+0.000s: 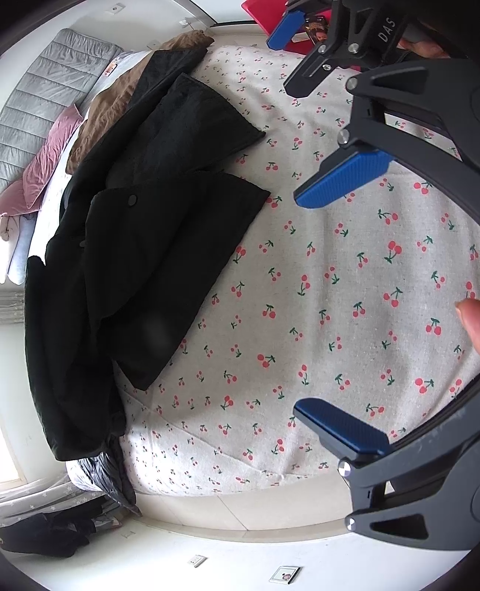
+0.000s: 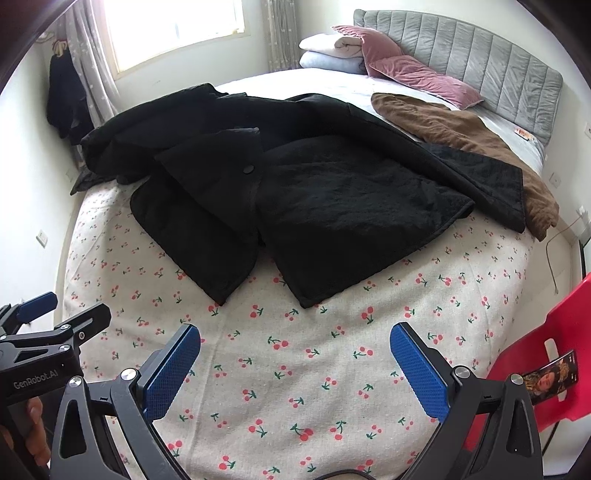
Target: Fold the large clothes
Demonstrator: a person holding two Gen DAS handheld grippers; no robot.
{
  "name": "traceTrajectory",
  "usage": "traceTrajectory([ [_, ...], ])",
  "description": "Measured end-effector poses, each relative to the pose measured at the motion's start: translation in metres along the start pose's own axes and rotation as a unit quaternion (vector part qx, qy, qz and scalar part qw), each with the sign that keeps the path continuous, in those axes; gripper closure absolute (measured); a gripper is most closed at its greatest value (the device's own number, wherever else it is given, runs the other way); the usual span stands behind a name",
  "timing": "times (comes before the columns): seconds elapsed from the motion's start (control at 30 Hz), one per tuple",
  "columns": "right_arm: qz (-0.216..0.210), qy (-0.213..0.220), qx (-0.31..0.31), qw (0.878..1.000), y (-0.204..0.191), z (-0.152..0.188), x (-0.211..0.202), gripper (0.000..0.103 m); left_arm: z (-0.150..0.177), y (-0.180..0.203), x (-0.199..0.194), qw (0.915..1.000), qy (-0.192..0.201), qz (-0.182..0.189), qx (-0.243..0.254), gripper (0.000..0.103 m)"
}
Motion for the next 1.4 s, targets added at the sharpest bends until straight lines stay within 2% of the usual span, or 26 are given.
traceTrajectory([
  [0.3,-0.011,-0.004,-0.028,1.0,-0.004,-0.016,0.003,0.0,-0.015,-0.006,-0.002,1.0,0.002,0.005,-0.004,0.001],
  [0.5,-0.001,0.001,-0.047,0.999,-0.003,-0.035,0.007,0.0,-0.028,-0.015,-0.001,0.9999,0.003,-0.003,-0.017,0.001],
  [1.0,0.004,-0.006,-0.08,0.997,-0.006,-0.062,0.033,0.0,-0.055,-0.028,0.025,0.9992,0.014,-0.013,-0.036,0.001],
  [1.23,0.005,-0.012,-0.092,0.996,-0.002,-0.078,0.05,0.0,-0.076,-0.025,0.036,0.9999,0.006,-0.009,0.009,0.001],
  [1.4,0.002,-0.015,-0.104,0.994,0.002,-0.093,0.062,0.0,-0.105,-0.028,0.033,0.999,0.019,-0.016,0.039,0.001],
])
Point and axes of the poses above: each gripper's, at about its wrist camera, not at the fingertips, and x roughly the way its jaws point, y to its right, z to its underside, the point moved 6 cm from there along x, roughly the way its jaws point, and after that the axes turned 1 degree about y, right-handed, at the moved point
